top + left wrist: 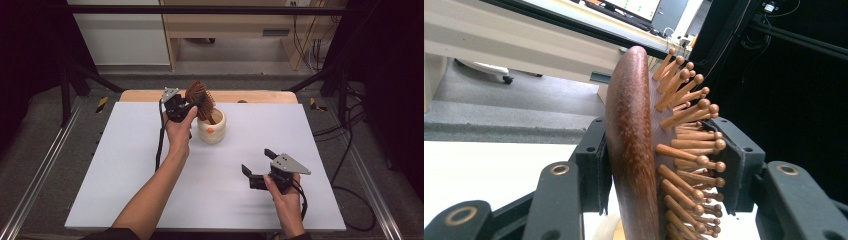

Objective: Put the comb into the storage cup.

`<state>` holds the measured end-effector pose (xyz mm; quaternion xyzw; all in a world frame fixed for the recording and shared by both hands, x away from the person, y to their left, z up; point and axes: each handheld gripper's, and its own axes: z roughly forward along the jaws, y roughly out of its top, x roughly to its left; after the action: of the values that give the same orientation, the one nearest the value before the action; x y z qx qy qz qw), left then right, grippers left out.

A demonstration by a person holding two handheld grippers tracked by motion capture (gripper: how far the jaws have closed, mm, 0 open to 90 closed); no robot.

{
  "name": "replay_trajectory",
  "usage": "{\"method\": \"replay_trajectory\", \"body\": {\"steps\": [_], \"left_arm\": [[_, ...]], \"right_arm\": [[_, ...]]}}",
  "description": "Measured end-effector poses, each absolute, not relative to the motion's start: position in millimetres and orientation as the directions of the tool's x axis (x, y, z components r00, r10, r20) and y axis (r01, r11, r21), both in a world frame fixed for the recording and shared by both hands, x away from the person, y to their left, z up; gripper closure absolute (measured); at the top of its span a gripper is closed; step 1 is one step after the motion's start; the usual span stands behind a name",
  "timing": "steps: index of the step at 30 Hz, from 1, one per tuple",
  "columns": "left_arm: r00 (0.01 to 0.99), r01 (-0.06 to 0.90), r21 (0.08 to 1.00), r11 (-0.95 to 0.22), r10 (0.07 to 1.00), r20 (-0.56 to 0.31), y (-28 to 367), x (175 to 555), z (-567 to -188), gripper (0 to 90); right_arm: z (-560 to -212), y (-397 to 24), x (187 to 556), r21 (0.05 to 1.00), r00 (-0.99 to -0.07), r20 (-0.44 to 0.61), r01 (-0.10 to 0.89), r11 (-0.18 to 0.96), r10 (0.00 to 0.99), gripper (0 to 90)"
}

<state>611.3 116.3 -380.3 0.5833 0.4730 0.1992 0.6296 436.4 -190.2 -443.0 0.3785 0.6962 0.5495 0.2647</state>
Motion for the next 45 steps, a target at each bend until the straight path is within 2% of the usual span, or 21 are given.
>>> {"method": "replay_trajectory", "body": {"steps": [45], "left_arm": [[0.466,0.303,0.927,0.223,0.814,-0.348,121.4,611.3,-383.1,45.2]], "right_arm": [[-442.8,-190.9,436.1,0.965,-0.580,0.055,0.241,0.106,0.813,2.7]]}}
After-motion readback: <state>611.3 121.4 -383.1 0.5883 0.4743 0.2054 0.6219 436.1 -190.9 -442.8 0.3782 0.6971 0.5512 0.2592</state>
